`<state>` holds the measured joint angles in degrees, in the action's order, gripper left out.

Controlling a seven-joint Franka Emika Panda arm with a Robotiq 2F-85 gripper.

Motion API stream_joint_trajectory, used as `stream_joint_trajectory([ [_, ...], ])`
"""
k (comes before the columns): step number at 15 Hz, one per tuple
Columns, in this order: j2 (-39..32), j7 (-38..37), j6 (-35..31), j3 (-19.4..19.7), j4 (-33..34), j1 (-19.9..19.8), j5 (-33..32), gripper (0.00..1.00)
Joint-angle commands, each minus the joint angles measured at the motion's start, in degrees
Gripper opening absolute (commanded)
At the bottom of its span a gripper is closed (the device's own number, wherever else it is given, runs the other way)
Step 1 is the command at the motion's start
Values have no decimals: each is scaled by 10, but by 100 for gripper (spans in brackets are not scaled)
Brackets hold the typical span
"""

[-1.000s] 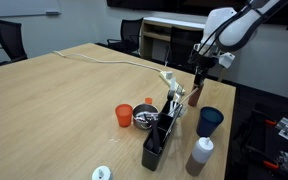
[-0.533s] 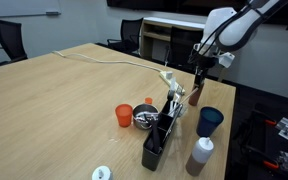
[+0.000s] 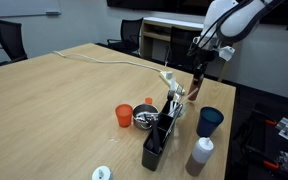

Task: Pick the sauce bottle and move it to the left on the table

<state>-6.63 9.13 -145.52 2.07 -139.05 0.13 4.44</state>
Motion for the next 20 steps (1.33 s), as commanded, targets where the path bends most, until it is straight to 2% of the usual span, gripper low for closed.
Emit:
stream_joint_trajectory([
  [1, 46, -14, 66, -10, 8, -2, -16, 27],
  [8, 147, -36, 180, -35, 32, 23, -13, 27],
  [13, 210, -49, 228, -63, 42, 52, -13, 27],
  [20, 192, -6, 224, -104, 54, 116, 2, 27],
])
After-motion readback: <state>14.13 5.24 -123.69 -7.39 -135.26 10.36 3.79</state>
